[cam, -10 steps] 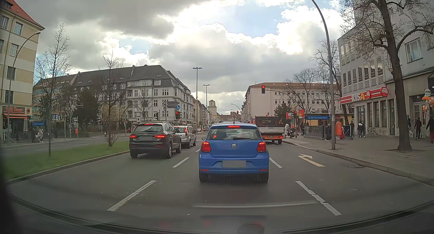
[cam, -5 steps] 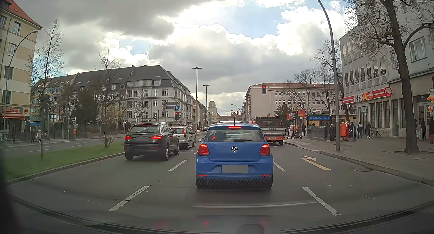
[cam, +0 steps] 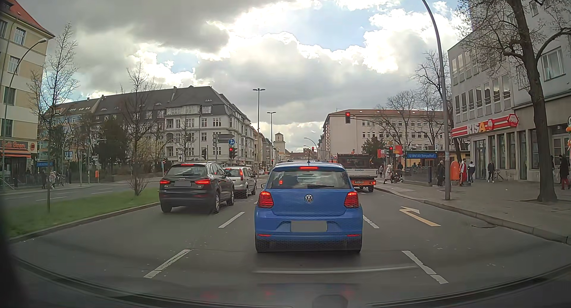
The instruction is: Follow the waypoints while adhering to traffic rules and regulations
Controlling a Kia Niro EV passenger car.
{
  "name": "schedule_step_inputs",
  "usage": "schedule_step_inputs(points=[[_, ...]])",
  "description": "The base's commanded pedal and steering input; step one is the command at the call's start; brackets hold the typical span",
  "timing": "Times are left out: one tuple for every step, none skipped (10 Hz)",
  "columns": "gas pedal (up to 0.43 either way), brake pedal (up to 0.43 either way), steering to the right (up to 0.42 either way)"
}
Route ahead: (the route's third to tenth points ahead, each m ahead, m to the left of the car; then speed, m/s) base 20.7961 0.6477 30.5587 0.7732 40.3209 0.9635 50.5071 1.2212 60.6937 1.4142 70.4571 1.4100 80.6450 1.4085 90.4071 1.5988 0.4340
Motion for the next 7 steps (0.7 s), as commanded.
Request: schedule_step_inputs(points=[[0.000, 0.262, -0.001], [0.000, 0.262, -0.001], [0.000, 0.262, -0.001], [0.000, 0.262, -0.001], [0.000, 0.262, -0.001], [0.000, 0.262, -0.001], [0.000, 0.268, -0.001]])
